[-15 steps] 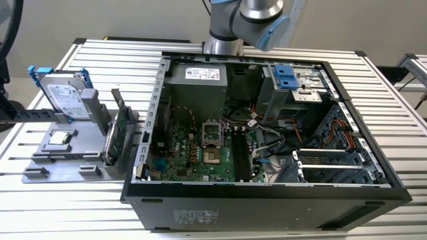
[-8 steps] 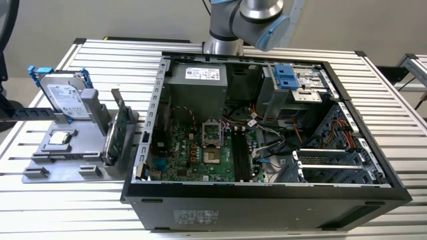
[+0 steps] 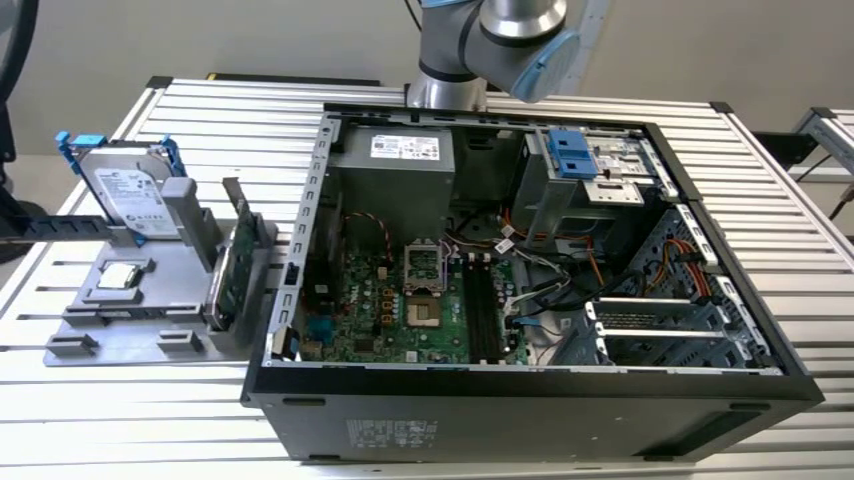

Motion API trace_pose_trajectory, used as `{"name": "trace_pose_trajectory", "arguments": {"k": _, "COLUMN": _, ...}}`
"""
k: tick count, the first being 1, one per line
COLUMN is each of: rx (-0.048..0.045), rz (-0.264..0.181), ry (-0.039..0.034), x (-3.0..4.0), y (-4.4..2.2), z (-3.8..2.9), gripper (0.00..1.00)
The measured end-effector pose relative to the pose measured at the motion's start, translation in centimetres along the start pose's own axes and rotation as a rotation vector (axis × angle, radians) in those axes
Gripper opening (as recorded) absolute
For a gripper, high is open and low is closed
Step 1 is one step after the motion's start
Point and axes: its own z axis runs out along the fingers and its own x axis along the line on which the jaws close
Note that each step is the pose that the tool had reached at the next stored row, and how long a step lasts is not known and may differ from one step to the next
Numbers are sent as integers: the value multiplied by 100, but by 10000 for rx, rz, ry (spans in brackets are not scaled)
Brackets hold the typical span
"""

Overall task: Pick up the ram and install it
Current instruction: 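Pick up the ram and move it above insertion slot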

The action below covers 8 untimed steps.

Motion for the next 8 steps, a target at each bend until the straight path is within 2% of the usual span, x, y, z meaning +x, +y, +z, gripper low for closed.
{"name": "trace_pose_trajectory", "arguments": {"k": 8, "rx": -1, "rz": -3, "ry": 1, "x": -4, "y": 66, "z": 2, "gripper": 0}}
